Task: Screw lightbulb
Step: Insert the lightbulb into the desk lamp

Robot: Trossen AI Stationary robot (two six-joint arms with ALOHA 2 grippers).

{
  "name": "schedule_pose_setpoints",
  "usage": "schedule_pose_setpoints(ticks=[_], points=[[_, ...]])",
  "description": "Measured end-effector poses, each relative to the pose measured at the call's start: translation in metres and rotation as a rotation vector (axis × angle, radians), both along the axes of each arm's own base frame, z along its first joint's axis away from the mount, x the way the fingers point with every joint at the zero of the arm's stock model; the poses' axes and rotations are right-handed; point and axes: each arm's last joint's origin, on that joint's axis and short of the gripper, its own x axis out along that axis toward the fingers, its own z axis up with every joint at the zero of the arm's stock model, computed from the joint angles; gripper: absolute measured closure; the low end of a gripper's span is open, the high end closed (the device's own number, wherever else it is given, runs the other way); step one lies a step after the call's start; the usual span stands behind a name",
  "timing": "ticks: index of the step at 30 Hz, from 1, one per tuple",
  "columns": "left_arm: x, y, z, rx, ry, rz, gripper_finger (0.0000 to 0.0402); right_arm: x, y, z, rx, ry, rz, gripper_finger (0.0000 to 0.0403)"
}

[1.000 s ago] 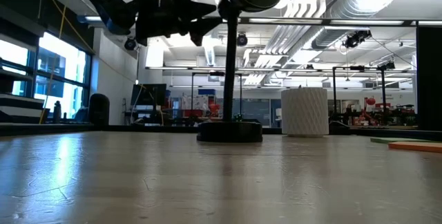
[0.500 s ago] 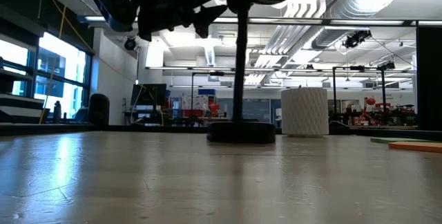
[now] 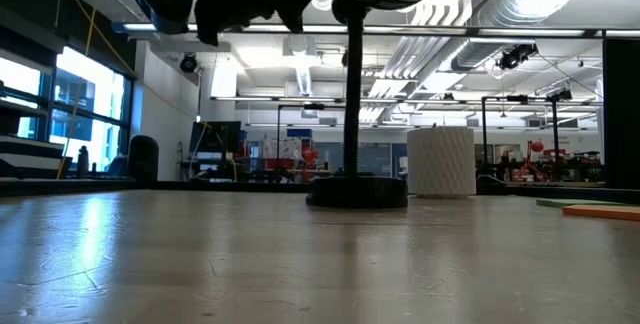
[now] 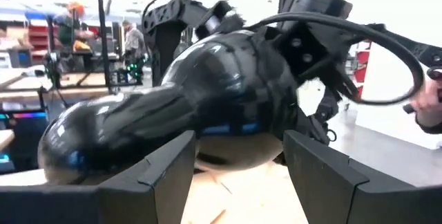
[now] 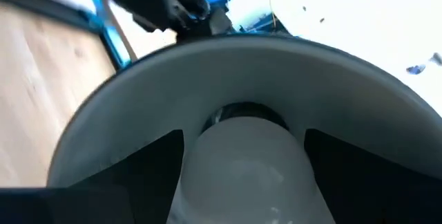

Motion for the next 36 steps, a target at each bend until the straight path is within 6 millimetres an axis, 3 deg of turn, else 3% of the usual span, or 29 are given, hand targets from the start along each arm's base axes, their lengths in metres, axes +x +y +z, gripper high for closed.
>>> schedule_pose_setpoints(ticks=[10,15,20,28,36], points=[[-0.021,-0.029,0.008,0.089,-0.082,0.128,0.0186,0.002,0.000,0.007,0.349,-0.602,-0.044,0.0105],[-0.028,-0.045,0.003,0.119,-0.036,0.214,0.0186,0.002,0.000,0.010,0.394,-0.689,-0.043,0.0105],[-0.032,-0.062,-0.007,0.144,0.017,0.318,0.0186,0.003,0.003,0.015,0.389,-0.691,-0.021,0.0105],[-0.030,-0.075,-0.021,0.094,0.183,0.355,0.0186,0.000,0.016,0.017,0.313,-0.532,0.063,0.0105],[-0.027,-0.095,-0.028,0.162,0.254,0.491,0.0186,-0.002,0.025,0.017,0.246,-0.412,0.115,0.0105]])
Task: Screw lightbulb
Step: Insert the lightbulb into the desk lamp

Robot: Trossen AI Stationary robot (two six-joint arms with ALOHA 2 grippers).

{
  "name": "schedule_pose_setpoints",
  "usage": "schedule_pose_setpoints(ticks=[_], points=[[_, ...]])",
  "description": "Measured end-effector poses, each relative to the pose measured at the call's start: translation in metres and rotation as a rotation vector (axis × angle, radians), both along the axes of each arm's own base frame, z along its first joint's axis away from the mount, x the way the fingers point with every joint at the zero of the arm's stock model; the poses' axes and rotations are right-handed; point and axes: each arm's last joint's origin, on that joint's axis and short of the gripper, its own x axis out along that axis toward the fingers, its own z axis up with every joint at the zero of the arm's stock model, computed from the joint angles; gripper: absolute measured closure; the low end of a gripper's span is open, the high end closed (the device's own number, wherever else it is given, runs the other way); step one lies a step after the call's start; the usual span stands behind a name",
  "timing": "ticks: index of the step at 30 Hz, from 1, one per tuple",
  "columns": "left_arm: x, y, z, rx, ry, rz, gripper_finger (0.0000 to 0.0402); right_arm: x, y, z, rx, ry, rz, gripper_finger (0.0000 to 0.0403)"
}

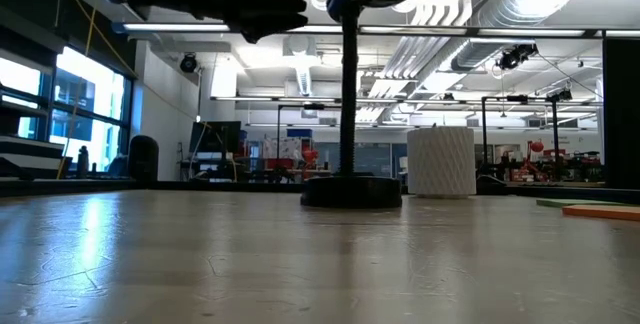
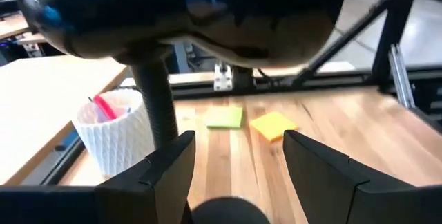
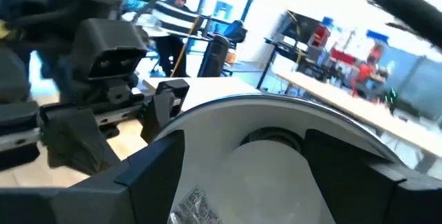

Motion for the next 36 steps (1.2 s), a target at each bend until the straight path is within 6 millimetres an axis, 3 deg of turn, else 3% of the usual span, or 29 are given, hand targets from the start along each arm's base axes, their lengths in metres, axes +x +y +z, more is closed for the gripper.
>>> schedule_pose_setpoints(ticks=[16,23,36], points=[[0.006,0.002,-0.011,0.018,0.049,0.004,0.0186,-0.027,0.061,-0.001,-0.183,0.183,0.262,0.0105],[0.027,0.005,-0.034,0.031,0.018,0.016,0.0186,-0.047,0.084,0.000,-0.228,0.215,0.172,0.0105],[0.049,0.030,-0.070,-0.012,-0.063,0.187,0.0186,-0.056,0.092,-0.001,-0.184,0.169,0.145,0.0105]])
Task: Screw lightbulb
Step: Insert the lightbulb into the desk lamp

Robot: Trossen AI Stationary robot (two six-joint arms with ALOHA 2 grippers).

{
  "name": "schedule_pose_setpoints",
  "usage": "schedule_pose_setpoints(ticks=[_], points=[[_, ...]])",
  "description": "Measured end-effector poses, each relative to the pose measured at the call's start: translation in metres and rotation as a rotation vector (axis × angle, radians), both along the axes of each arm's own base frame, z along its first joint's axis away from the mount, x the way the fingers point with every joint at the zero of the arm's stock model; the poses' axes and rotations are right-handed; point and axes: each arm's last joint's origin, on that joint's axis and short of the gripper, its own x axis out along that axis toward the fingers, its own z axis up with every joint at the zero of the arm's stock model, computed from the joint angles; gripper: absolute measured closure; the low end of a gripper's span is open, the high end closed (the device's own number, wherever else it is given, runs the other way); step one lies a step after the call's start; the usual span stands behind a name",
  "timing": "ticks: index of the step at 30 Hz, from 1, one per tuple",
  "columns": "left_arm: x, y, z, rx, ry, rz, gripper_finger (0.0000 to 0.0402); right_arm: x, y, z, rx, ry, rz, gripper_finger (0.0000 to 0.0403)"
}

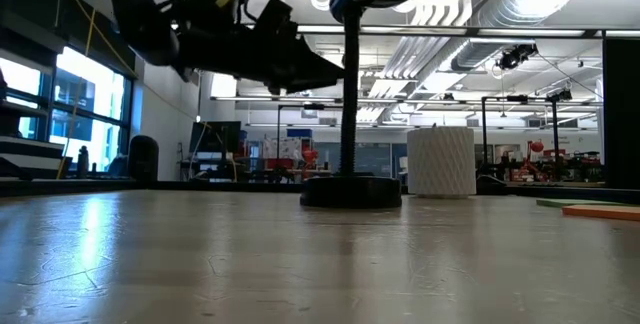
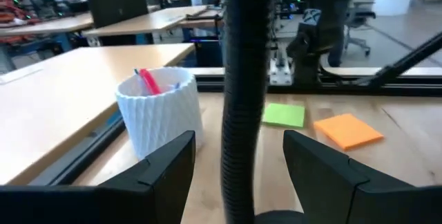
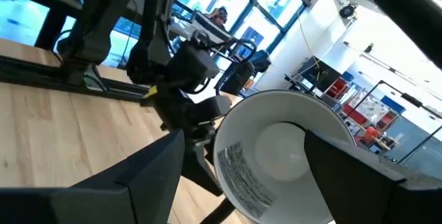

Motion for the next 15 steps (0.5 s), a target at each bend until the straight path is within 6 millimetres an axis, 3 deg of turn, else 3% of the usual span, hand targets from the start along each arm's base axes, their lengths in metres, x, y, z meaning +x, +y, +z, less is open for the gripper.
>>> schedule_pose_setpoints(ticks=[6,15], points=[[0.013,0.001,-0.011,-0.009,-0.042,-0.116,0.0186,0.005,-0.006,-0.001,0.018,-0.012,-0.003,0.0105],[0.037,0.004,-0.014,0.001,-0.075,-0.121,0.0186,0.011,-0.014,-0.002,0.003,0.010,-0.011,0.0105]])
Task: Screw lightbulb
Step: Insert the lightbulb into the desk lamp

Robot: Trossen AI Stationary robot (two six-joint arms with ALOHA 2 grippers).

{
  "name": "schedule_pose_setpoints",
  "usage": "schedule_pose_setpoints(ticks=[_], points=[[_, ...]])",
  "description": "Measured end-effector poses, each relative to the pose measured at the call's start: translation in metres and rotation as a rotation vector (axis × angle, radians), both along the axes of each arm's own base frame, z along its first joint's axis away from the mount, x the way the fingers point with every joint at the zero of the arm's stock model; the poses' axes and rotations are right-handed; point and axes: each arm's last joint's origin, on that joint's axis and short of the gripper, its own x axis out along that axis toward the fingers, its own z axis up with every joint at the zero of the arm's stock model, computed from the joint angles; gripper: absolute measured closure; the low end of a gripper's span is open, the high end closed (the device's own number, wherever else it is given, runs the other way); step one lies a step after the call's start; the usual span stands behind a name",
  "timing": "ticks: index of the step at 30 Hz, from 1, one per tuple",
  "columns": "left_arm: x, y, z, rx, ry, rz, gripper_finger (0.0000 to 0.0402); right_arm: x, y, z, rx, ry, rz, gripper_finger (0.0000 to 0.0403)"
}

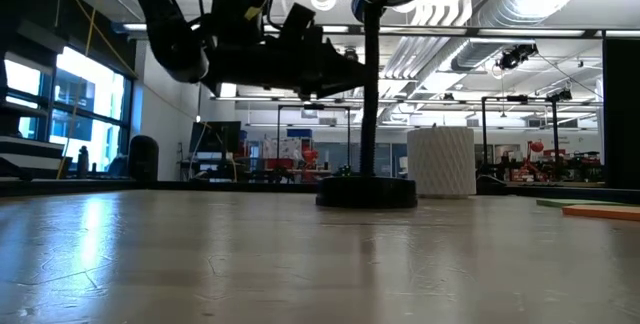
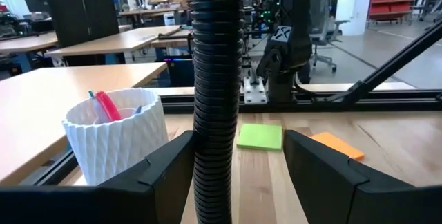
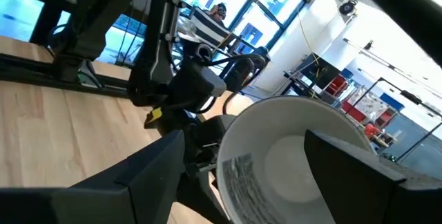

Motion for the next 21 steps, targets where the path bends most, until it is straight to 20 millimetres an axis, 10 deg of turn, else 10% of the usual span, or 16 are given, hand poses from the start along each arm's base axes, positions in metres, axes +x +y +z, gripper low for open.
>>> schedule_pose_setpoints(ticks=[21], points=[[0.003,-0.016,0.001,0.001,-0.005,-0.064,0.0210,0.002,-0.001,-0.004,0.039,-0.010,0.040,0.0105]])
